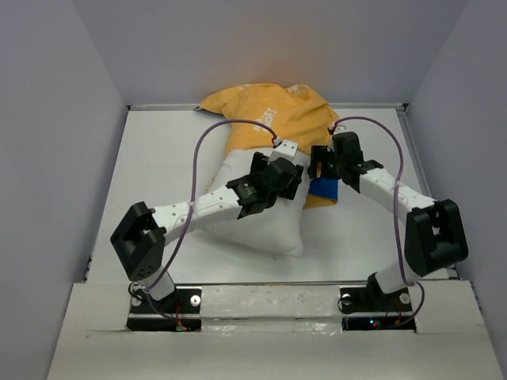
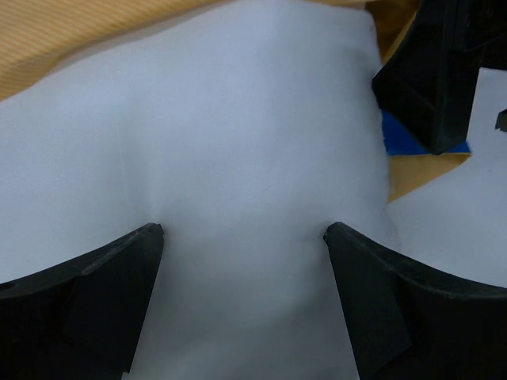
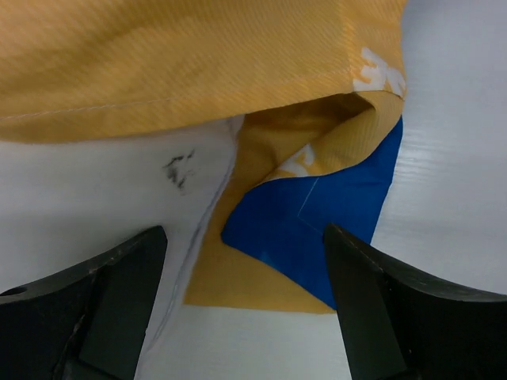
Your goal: Put the pillow into the pillowcase
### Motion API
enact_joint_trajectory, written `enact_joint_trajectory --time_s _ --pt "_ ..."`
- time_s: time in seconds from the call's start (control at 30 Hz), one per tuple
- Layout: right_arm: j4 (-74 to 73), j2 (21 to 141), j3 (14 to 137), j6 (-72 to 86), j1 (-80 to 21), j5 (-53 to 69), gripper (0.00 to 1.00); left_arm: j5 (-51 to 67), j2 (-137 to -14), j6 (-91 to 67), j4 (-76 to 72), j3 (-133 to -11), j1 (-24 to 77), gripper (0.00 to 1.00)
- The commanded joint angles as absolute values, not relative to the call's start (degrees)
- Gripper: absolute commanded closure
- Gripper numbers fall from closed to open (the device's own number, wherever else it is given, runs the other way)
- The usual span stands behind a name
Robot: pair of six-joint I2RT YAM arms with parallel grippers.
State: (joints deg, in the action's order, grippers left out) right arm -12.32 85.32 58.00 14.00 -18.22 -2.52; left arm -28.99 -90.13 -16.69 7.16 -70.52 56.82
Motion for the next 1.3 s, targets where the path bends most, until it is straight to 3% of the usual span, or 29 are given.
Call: enact_joint_trajectory --time_s 0.0,0.3,0.4,0.43,0.47,0.5,0.53,0.6,0.67,0.83,0.93,1.13,1.27 --pt "-7.75 90.87 62.57 9.67 -15.47 -7.03 0.13 -34.37 -93.59 -11.87 13.45 -75.85 56.78 0.02" --pt "-1.06 102.39 68.54 8.44 -12.66 -11.35 0.15 -32.97 -100.45 -11.95 9.94 -77.69 57.66 0.12" --pt "4.3 106.51 70.31 6.86 -12.66 -8.28 0.18 -32.61 -103.53 -11.78 8.7 -79.45 57.66 0.21" --pt "3.96 107.48 73.1 6.33 -12.66 -7.57 0.21 -32.87 -105.1 -11.69 8.53 -79.98 57.66 0.33" --pt "4.91 107.84 73.47 6.24 -12.66 -6.17 0.51 -33.13 -105.81 -11.78 7.83 -80.59 57.66 0.39" --pt "4.75 107.41 73.65 6.15 -12.66 -1.19 0.73 -34.09 -106.43 -10.99 6.78 -80.6 57.66 0.46" --pt "3.79 106.45 73.39 6.85 -12.66 2.6 0.86 -34.28 -108.0 -10.99 5.81 -80.94 57.57 0.71" --pt "4.04 103.38 70.42 11.22 -12.66 9.27 1.0 -35.15 -109.42 -10.99 4.14 -82.09 57.31 0.89" --pt "6.14 98.19 64.12 14.74 -13.27 17.7 1.0 -34.11 -110.48 -11.77 -1.54 -81.13 56.34 1.0" --pt "8.17 86.78 53.54 19.86 -21.06 28.1 1.0 -34.97 -109.6 -15.55 -15.35 -77.17 54.85 1.0" --pt "4.93 82.89 50.19 19.42 -27.31 26.82 1.0 -37.97 -110.83 -17.66 -18.62 -77.25 54.41 1.0" --pt "5.36 70.15 39.22 25.4 -28.56 34.52 1.0 -40.34 -108.9 -26.27 -24.69 -75.23 51.69 1.0" --pt "1.51 65.13 39.55 24.87 -28.56 41.75 1.0 -42.8 -104.07 -29.62 -29.61 -74.97 50.63 1.0"
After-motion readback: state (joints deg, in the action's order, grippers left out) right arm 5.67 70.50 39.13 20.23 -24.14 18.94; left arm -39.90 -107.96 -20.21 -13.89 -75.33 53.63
